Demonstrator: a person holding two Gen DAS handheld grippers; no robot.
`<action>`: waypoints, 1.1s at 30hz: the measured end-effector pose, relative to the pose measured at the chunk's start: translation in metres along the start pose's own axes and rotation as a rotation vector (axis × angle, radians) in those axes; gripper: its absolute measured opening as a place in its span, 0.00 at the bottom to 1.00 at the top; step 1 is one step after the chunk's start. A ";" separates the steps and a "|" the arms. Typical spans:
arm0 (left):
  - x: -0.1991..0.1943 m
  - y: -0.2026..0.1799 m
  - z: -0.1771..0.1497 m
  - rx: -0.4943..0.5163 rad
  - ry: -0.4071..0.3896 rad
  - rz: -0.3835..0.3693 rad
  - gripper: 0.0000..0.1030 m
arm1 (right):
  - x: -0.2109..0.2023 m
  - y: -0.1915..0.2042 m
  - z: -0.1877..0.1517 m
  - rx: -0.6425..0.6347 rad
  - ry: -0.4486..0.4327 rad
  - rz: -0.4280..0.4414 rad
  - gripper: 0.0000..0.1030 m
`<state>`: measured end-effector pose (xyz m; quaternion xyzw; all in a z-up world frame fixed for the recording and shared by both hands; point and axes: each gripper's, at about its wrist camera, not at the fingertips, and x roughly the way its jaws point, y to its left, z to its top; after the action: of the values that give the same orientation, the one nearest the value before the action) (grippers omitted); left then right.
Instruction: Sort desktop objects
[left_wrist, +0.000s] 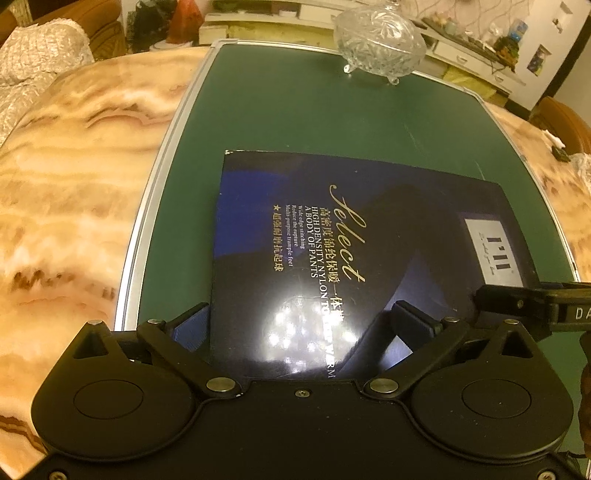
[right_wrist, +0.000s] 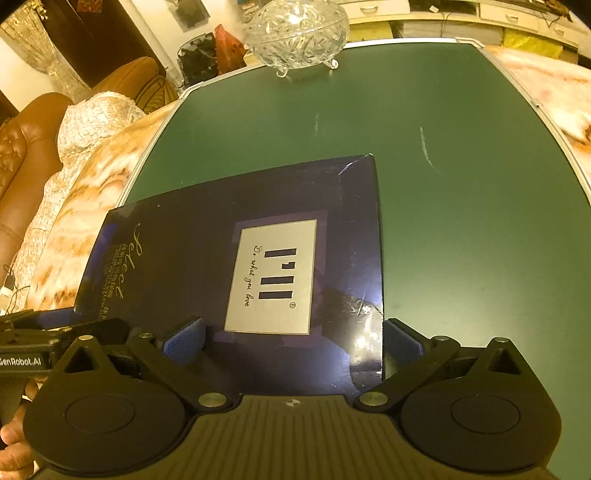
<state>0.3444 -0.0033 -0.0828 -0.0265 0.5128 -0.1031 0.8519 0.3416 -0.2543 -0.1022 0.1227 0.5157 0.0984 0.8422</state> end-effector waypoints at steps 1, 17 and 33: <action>-0.001 -0.001 0.000 0.003 -0.004 0.003 1.00 | 0.000 0.001 0.000 -0.002 -0.001 -0.001 1.00; -0.009 -0.005 -0.004 0.012 -0.011 -0.011 1.00 | -0.012 0.004 -0.002 -0.010 -0.013 -0.016 1.00; -0.027 -0.014 -0.016 0.030 -0.029 0.007 1.00 | -0.024 0.007 -0.011 -0.026 -0.016 -0.019 1.00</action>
<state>0.3163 -0.0105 -0.0646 -0.0135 0.4988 -0.1074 0.8599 0.3206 -0.2531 -0.0850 0.1076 0.5090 0.0961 0.8486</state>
